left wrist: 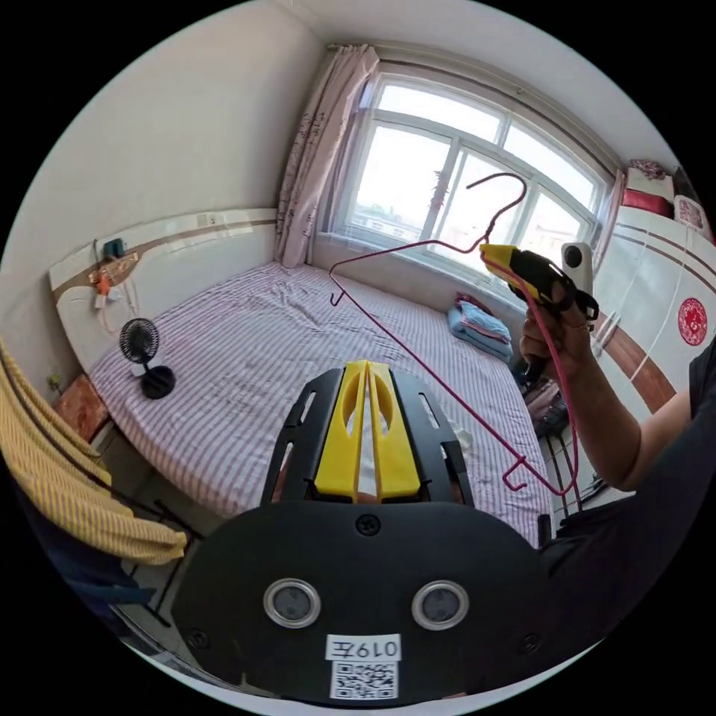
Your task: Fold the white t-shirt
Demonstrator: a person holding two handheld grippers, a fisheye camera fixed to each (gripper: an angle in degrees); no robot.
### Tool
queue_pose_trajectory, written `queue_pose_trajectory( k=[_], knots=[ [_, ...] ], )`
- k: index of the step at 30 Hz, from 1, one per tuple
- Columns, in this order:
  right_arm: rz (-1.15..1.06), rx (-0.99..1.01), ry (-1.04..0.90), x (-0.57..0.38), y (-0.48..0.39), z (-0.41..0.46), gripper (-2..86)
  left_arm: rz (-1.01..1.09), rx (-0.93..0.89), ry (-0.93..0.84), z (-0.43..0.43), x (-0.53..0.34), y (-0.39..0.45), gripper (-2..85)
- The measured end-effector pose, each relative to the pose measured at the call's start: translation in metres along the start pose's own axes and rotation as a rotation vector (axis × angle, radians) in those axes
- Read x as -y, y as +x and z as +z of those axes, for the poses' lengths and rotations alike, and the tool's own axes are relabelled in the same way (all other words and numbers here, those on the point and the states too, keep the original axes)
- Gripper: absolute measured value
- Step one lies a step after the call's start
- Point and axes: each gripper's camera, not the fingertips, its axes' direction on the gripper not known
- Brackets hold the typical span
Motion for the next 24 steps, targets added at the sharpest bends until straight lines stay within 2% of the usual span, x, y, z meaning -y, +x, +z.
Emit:
queue_pose_trajectory(
  k=[7, 10, 16, 24],
  knots=[
    [-0.164, 0.406, -0.049, 0.068, -0.080, 0.179, -0.8, -0.301, 0.406, 0.151, -0.147, -0.157, -0.062, 0.6],
    [-0.218, 0.504, -0.058, 0.096, -0.124, 0.247, -0.8, -0.408, 0.541, 0.223, -0.193, -0.218, -0.078, 0.6],
    [-0.269, 0.563, -0.144, 0.116, -0.203, 0.397, -0.8, -0.524, 0.662, 0.282, -0.245, -0.304, -0.123, 0.7],
    [-0.267, 0.493, -0.283, 0.105, -0.243, 0.614, -0.9, -0.457, 0.748, 0.283, -0.268, -0.353, -0.182, 0.7]
  ],
)
